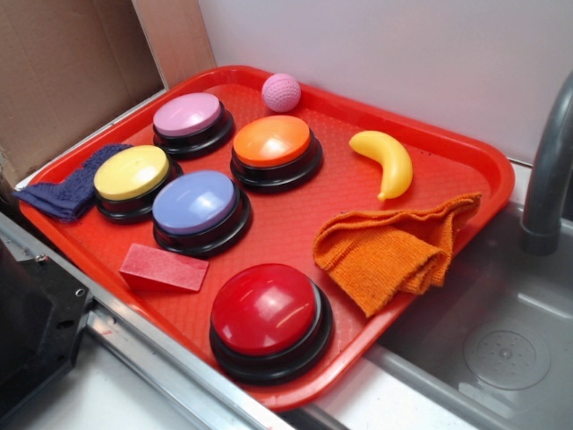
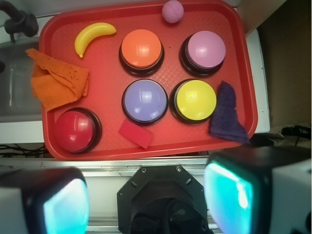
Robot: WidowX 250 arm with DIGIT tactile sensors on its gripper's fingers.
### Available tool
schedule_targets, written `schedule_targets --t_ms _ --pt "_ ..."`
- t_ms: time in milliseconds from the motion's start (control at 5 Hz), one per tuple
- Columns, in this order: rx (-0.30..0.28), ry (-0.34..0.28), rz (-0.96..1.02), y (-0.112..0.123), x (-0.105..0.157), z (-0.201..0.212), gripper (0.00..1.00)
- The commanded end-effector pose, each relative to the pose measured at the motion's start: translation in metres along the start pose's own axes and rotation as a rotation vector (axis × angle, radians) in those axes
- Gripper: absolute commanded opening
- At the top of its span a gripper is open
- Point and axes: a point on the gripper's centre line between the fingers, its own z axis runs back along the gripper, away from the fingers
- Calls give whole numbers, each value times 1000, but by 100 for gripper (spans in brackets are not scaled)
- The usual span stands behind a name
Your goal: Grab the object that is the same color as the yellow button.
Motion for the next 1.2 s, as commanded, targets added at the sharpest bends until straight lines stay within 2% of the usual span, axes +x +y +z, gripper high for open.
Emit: schedule_targets --t_ms 0,200,800,1000 --pt "-46 -75 154 -23 57 -34 100" --pt "-94 -97 239 -38 90 -57 100" --pt "-95 -252 477 -86 160 -141 100" --pt "-77 -235 492 -96 175 -168 100"
